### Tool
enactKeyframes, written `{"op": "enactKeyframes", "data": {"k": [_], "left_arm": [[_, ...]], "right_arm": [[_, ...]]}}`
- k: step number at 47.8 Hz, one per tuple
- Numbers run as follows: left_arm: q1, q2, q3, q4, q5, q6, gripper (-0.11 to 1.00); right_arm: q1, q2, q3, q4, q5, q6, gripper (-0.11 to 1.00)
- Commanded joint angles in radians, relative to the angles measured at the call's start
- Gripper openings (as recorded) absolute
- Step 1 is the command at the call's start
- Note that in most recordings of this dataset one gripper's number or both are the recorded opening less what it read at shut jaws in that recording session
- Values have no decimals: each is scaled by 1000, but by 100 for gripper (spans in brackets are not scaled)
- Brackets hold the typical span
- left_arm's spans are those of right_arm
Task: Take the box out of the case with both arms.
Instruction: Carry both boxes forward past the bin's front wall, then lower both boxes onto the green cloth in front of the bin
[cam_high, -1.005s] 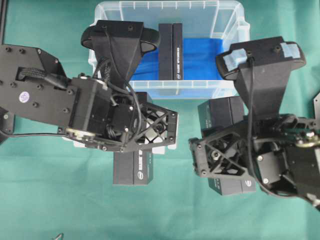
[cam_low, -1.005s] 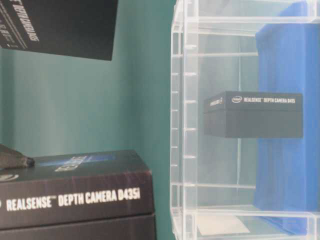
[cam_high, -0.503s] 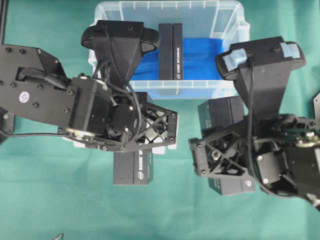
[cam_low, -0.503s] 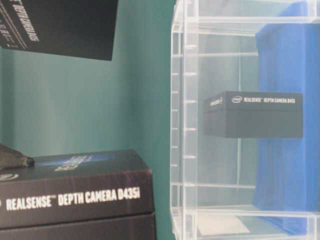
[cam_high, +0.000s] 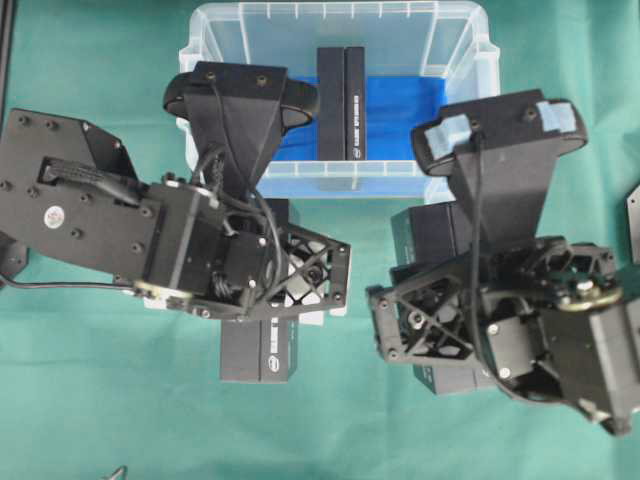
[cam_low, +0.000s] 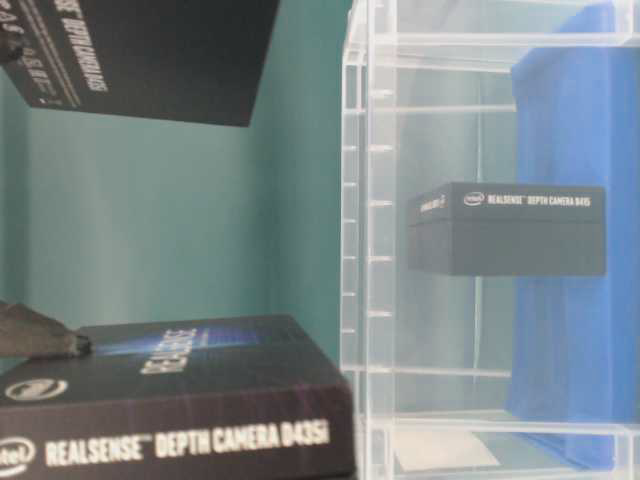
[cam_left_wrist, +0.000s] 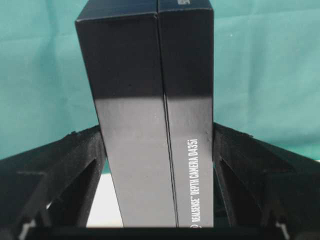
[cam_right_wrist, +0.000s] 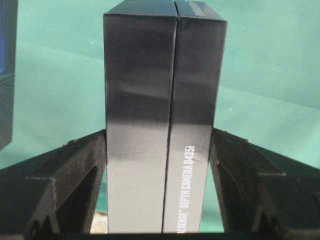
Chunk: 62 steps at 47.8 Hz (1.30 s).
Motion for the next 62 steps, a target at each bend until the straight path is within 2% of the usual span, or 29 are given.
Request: {"op": "enactKeyframes", "data": {"k": [1,7,14,22,28,35,49,62], "left_arm": [[-9,-49,3,5,-20,-5,65],[-20,-48,49,5,-64,-9,65],[-35,-49,129,3,-152,-38,65],[-54,-61,239,3,-229,-80,65],[-60,-74,313,5,-276,-103,65],[-61,-78,396,5,-373,-103,65],[-61,-58,514,3,-549,-103,65],[-55,-49,568,0,-655,-91,65]], "right_arm": [[5,-14,-12,-2,-2,2,66],[5,-6,12,-2,-8,6,66],[11,8,84,5,-58,11,66],[14,21,189,37,-183,26,66],[14,21,275,49,-321,32,66],[12,21,328,49,-426,34,66],[12,21,420,49,-459,32,66],[2,14,494,49,-617,34,66]]}}
